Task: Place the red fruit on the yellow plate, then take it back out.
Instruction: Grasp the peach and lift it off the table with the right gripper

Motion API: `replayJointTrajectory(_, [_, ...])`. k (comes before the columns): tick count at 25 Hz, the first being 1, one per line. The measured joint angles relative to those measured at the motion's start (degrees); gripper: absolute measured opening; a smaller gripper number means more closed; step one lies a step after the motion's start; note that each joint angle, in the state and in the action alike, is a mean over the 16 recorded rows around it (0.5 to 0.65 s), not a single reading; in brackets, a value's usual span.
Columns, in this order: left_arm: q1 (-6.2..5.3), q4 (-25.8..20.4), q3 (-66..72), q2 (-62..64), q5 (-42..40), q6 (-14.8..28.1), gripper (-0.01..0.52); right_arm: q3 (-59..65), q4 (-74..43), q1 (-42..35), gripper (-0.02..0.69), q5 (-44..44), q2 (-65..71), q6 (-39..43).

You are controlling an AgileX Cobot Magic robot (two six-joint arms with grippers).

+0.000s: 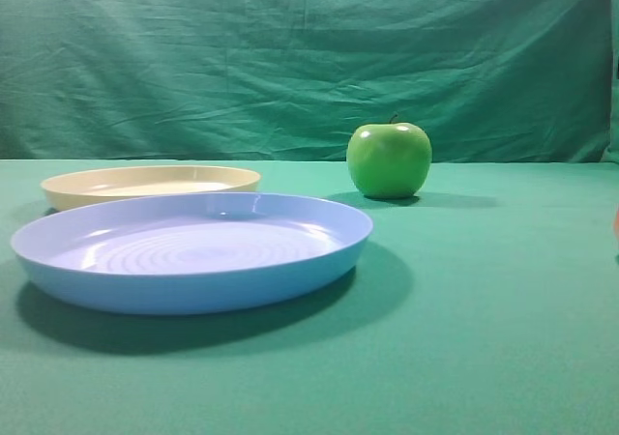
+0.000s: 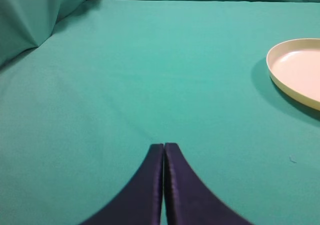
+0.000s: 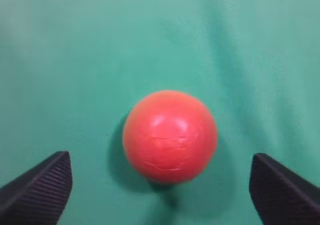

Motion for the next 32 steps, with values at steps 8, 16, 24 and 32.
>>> replayJointTrajectory(8, [0.00,0.0,0.0,0.0,0.0,0.0,0.000,0.0,-2.1,0.0,0.641,-4.3,7.5,2.9])
replayJointTrajectory(16, [0.00,0.0,0.0,0.0,0.0,0.0,0.000,-0.2,-2.1,0.0,0.489,-6.3,11.5,3.1])
replayJointTrajectory(24, [0.00,0.0,0.0,0.0,0.0,0.0,0.000,-6.4,-1.8,0.7,0.284,-3.7,12.5,2.3])
replayJointTrajectory(32, [0.00,0.0,0.0,0.0,0.0,-0.1,0.000,-23.6,-0.3,6.5,0.219,-1.1,14.3,-2.1])
